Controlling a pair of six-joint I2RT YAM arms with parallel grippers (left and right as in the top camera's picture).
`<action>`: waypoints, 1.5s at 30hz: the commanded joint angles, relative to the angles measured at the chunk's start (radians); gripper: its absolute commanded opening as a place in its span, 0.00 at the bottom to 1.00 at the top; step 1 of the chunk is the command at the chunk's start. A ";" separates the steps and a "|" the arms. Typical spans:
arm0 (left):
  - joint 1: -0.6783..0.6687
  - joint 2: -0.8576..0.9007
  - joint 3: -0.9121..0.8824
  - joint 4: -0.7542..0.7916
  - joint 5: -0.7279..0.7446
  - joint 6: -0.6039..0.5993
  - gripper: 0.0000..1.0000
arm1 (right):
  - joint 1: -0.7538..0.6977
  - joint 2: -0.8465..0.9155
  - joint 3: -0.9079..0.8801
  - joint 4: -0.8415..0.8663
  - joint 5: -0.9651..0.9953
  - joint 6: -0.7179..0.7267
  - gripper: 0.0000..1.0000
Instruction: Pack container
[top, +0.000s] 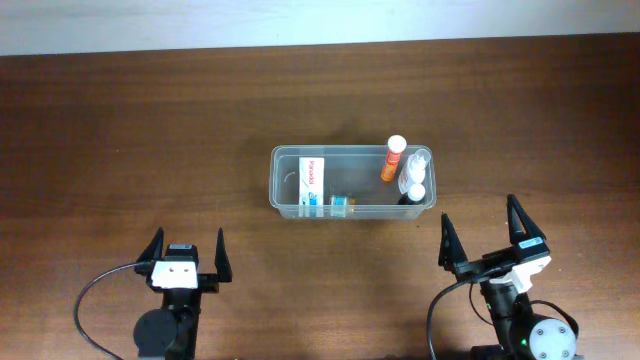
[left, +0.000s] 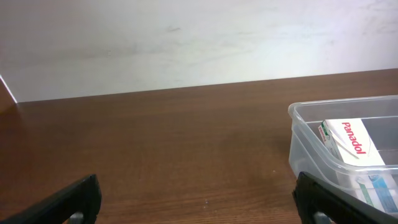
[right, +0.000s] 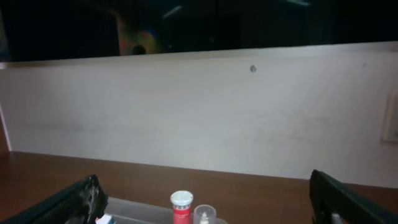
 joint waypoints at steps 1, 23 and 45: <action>0.004 -0.008 -0.002 -0.005 0.014 0.016 0.99 | 0.010 -0.011 -0.039 0.047 0.024 0.001 0.98; 0.004 -0.008 -0.002 -0.005 0.014 0.016 0.99 | 0.008 -0.011 -0.102 -0.050 0.103 0.000 0.99; 0.004 -0.008 -0.002 -0.005 0.014 0.016 1.00 | 0.009 -0.011 -0.102 -0.232 0.114 0.001 0.98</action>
